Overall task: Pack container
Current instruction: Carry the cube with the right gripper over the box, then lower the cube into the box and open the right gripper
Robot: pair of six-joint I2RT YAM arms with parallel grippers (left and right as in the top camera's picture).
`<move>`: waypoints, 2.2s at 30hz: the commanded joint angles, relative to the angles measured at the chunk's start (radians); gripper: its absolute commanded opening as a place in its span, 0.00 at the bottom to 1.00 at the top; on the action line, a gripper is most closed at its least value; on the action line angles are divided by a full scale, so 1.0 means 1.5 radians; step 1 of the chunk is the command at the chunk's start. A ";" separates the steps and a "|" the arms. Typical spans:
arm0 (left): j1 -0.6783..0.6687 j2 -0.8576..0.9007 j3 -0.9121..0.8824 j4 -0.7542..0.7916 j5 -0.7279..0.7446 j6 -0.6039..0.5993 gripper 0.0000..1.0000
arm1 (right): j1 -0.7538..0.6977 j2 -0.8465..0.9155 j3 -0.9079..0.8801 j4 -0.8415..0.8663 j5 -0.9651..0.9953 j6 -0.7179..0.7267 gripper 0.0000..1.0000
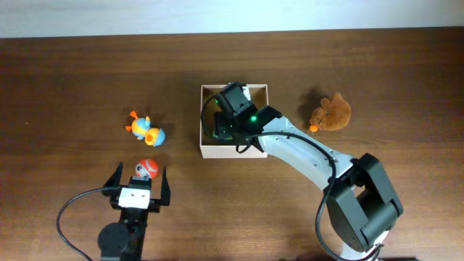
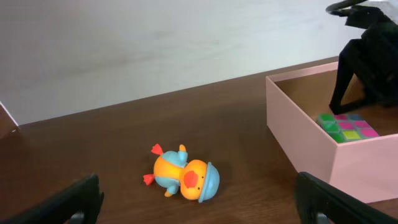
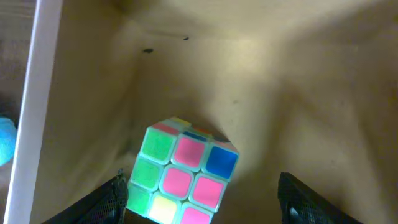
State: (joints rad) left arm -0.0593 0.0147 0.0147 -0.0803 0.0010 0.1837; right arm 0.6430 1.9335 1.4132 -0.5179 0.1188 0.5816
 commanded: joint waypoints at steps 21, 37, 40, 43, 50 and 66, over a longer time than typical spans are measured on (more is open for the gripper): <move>0.003 -0.006 -0.004 -0.002 0.005 0.008 0.99 | -0.001 0.057 0.011 0.071 -0.004 0.077 0.75; 0.003 -0.006 -0.004 -0.002 0.005 0.008 0.99 | -0.020 0.093 0.011 0.071 -0.016 0.073 0.61; 0.003 -0.006 -0.004 -0.001 0.005 0.008 0.99 | -0.034 0.093 0.011 0.071 -0.011 0.071 0.61; 0.003 -0.006 -0.004 -0.002 0.005 0.008 0.99 | -0.053 0.093 0.011 0.072 -0.011 0.062 0.61; 0.003 -0.006 -0.004 -0.002 0.005 0.008 0.99 | -0.090 0.093 0.011 0.077 -0.012 0.031 0.61; 0.003 -0.006 -0.004 -0.002 0.005 0.008 0.99 | -0.097 0.092 0.037 0.073 -0.025 -0.054 0.79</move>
State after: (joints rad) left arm -0.0593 0.0147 0.0147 -0.0803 0.0006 0.1837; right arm 0.4988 2.0640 1.4250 -0.3992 0.0849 0.5434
